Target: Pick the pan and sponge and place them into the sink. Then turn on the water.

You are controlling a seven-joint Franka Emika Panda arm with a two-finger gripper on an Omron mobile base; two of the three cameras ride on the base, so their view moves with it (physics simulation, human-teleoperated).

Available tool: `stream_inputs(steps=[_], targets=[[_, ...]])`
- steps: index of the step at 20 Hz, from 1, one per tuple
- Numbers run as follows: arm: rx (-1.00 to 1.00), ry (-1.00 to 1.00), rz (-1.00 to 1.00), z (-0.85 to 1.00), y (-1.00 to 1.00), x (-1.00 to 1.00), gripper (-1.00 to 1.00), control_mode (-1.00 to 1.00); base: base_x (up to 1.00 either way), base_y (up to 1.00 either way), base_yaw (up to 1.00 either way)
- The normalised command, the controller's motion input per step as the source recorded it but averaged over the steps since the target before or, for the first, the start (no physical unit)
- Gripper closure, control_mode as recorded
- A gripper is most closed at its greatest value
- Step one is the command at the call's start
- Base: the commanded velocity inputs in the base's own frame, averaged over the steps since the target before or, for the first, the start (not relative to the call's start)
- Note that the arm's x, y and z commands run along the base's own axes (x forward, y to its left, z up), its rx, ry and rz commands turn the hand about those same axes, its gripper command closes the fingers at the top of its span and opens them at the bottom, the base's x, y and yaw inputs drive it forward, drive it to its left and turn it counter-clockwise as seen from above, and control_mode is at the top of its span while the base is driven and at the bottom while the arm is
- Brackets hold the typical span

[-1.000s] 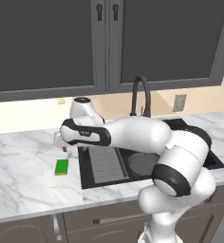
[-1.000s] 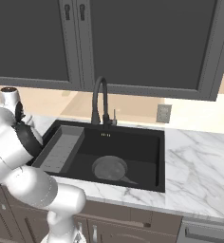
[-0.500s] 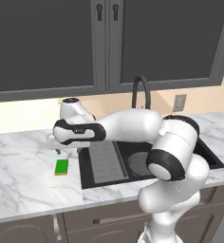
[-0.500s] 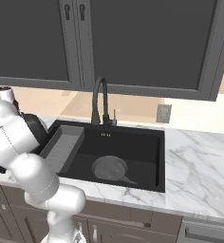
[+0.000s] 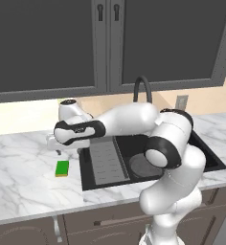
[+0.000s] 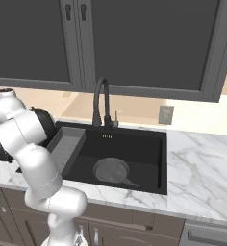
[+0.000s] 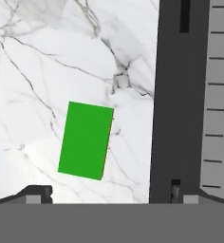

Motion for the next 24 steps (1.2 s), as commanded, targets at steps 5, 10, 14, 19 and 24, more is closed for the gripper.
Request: stream_inputs(steps=[5, 10, 14, 19, 24], targets=[[-0.05, 0.06, -0.09, -0.11, 0.06, 0.27, -1.0, -1.0, 0.0, 0.0, 0.0], [-0.03, 0.04, -0.09, -0.01, 0.12, 0.27, -1.0, -1.0, 0.0, 0.0, 0.0], [-0.02, 0.02, -0.08, -0.04, 0.19, 0.22, -1.0, -1.0, 0.0, 0.0, 0.0], [0.0, 0.03, -0.05, -0.11, 0.2, 0.01, -1.0, -1.0, 0.0, 0.0, 0.0], [0.0, 0.03, -0.03, -0.27, 0.11, 0.0, -1.0, -1.0, 0.0, 0.0, 0.0]])
